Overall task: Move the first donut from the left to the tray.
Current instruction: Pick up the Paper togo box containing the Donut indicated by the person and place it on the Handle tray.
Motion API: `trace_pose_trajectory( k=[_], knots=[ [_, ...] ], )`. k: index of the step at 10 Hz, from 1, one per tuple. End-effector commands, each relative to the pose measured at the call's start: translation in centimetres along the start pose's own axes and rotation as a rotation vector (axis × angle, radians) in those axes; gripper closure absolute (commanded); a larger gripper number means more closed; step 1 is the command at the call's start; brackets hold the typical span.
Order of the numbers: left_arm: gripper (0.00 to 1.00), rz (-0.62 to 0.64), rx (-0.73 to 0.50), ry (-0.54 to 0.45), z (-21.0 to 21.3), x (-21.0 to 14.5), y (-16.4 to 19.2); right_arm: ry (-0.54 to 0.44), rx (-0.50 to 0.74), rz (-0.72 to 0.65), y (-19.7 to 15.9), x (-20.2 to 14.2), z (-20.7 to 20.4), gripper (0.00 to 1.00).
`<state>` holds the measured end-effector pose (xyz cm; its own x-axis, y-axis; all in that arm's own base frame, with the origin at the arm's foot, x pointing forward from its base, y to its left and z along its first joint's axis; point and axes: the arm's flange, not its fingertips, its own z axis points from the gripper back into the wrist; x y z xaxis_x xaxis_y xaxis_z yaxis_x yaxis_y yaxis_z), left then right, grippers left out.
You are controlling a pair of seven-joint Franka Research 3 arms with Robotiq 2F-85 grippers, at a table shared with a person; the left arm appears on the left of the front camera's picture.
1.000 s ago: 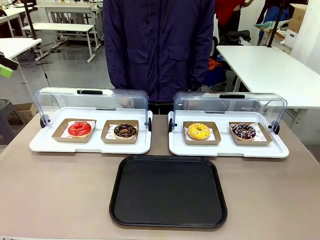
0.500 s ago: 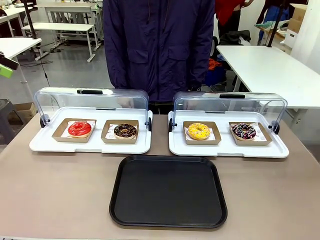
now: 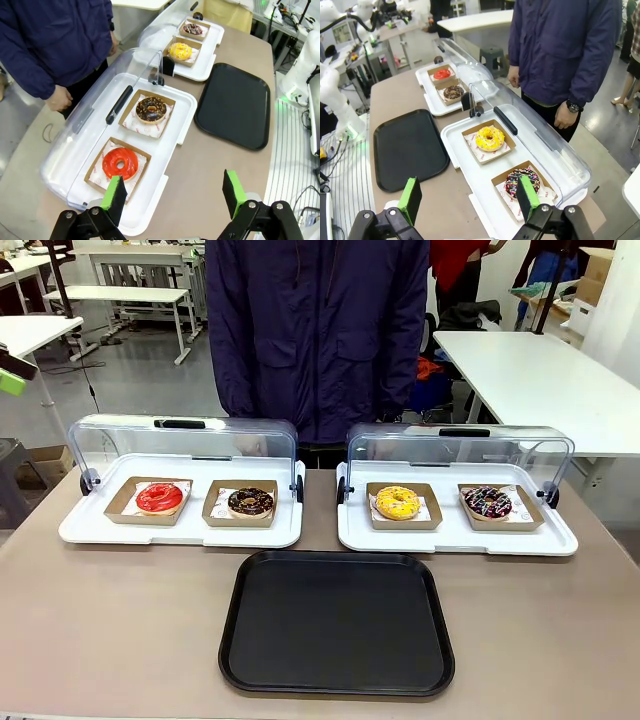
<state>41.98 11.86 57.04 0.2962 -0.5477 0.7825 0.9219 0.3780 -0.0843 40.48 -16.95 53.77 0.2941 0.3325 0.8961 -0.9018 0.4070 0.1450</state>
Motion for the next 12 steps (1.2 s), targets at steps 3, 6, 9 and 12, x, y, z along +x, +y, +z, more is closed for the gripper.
trace_pose_trajectory(
  k=[3,6,9,12],
  knots=[
    [0.00,-0.008,-0.007,-0.015,0.07,0.08,-0.02,-0.011,0.004,0.010,-0.06,0.14,-0.08,0.00],
    [0.00,-0.008,-0.007,-0.015,0.07,0.08,-0.02,-0.011,0.004,0.010,-0.06,0.14,-0.08,0.00],
    [0.00,-0.008,-0.007,-0.015,0.07,0.08,-0.02,-0.011,0.004,0.010,-0.06,0.14,-0.08,0.00],
    [0.00,-0.008,-0.007,-0.015,0.07,0.08,-0.02,-0.011,0.004,0.010,-0.06,0.14,-0.08,0.00]
  ],
)
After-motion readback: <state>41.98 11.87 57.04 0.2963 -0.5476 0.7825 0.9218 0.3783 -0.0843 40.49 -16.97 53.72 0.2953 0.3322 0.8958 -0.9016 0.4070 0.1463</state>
